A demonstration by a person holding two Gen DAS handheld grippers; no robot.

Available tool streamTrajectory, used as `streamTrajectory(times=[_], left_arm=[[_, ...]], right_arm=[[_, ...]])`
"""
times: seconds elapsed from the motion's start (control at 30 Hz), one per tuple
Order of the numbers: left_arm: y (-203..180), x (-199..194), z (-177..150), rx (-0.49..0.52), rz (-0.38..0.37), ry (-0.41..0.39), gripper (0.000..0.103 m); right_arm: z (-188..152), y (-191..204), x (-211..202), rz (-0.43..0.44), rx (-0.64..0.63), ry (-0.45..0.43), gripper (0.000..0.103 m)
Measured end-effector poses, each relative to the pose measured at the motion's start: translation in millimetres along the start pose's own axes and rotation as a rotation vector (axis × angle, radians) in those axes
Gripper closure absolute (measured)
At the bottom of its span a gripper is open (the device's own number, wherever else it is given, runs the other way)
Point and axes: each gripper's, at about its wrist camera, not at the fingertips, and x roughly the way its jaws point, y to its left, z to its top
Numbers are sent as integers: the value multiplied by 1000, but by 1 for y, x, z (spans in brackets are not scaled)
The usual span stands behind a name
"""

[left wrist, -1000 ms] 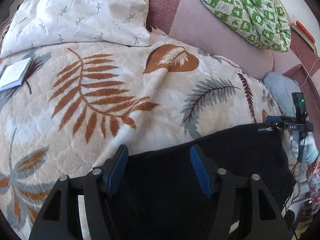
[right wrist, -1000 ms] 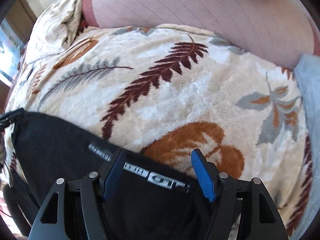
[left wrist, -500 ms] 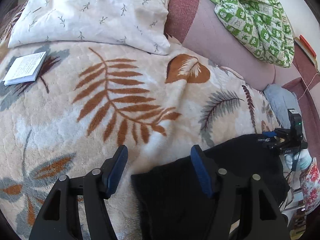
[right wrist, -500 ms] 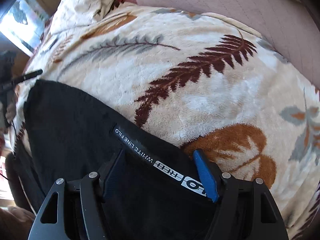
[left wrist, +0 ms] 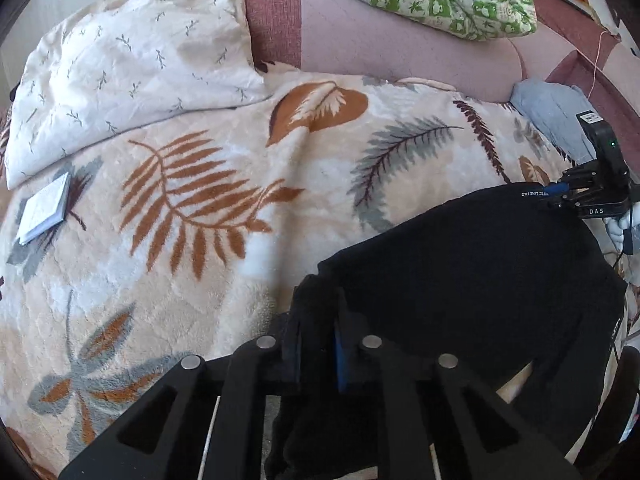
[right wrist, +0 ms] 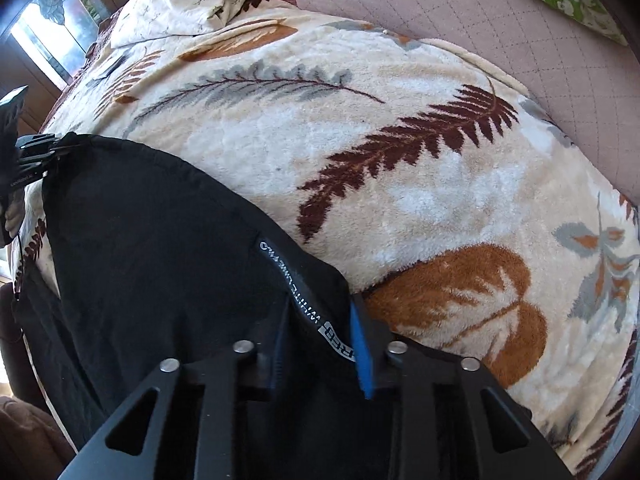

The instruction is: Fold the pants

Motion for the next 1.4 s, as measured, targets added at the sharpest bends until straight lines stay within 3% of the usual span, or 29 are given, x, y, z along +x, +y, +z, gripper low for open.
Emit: streamTrajectory(times=[0.33, 0.57, 0.8, 0.9, 1.0, 1.03, 1.1, 1.2, 1.4], left_arm=[[-60, -74, -4, 74, 22, -166, 92], [-106, -127, -45, 164, 16, -244, 92], [-122, -150, -111, 206, 34, -259, 91], [-120, -148, -141, 226, 48, -227, 84], [-115, -146, -168, 231, 51, -167, 73], [-113, -148, -176, 227, 52, -157, 67], [-107, -156, -190, 212, 61, -150, 66], [-90, -177, -204, 147, 43, -167, 64], [-53, -212, -196, -67, 20, -267, 60]], right_arm=[[-25, 27, -57, -120, 14, -111, 84], [-75, 59, -109, -193, 23, -187, 83], [-148, 97, -121, -220, 11, -167, 83], [-178, 106, -115, -218, 12, -135, 83], [-208, 114, -102, -206, -2, -67, 73], [-216, 117, -99, -217, -15, -53, 67], [-228, 122, -97, -226, -26, -31, 61], [-238, 122, -104, -230, -19, -26, 59], [-231, 109, -139, -226, 83, -129, 58]])
